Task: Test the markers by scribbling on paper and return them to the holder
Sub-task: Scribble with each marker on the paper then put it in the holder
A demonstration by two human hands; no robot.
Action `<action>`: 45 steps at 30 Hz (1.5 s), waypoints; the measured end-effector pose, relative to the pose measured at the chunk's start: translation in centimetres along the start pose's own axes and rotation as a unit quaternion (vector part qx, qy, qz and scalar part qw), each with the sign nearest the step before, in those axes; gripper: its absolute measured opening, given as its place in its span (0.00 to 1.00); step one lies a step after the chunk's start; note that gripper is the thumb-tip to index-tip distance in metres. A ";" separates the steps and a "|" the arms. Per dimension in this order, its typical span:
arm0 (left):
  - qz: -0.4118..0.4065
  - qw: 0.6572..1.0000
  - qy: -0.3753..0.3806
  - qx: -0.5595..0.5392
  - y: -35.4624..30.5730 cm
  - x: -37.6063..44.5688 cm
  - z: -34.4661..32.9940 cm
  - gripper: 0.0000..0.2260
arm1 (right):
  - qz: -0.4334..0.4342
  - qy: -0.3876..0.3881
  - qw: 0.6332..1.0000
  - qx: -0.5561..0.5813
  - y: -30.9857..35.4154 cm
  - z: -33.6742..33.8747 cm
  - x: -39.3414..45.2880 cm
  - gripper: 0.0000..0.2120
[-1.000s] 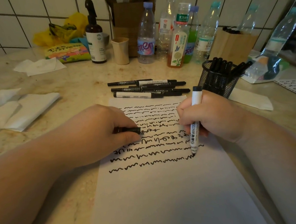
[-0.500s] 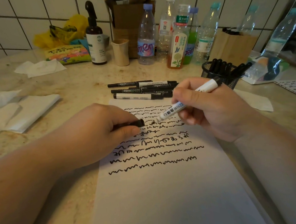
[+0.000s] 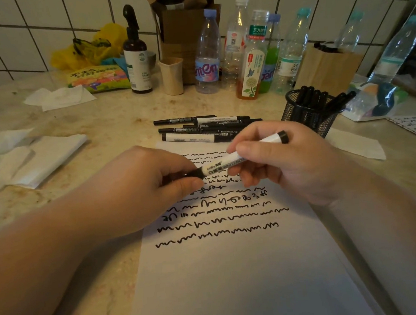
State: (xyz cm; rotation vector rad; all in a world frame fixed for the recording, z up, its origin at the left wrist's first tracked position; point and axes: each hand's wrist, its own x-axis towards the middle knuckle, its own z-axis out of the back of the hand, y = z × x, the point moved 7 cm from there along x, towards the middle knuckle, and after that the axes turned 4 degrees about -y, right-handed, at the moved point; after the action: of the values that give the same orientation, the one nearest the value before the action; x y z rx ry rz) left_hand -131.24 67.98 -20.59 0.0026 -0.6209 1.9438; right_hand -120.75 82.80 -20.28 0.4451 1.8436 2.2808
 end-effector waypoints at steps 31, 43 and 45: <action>0.025 0.999 0.027 -0.011 0.5 0.1 -0.4 0.12 | 0.130 -0.294 0.945 0.054 2.4 6.0 -0.9 0.09; 0.034 0.999 0.033 0.025 1.0 0.0 -0.7 0.05 | 0.075 -0.515 0.815 -0.256 3.9 9.4 -3.0 0.09; 0.036 0.999 0.031 0.023 1.0 0.0 -0.7 0.05 | 0.064 -0.518 0.809 -0.271 4.0 9.7 -3.0 0.10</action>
State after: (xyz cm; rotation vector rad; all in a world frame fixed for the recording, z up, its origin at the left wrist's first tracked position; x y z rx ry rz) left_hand -131.91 68.00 -21.62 -0.0519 -0.5407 2.0192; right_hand -114.48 89.94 -14.96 1.3612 0.6072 1.8246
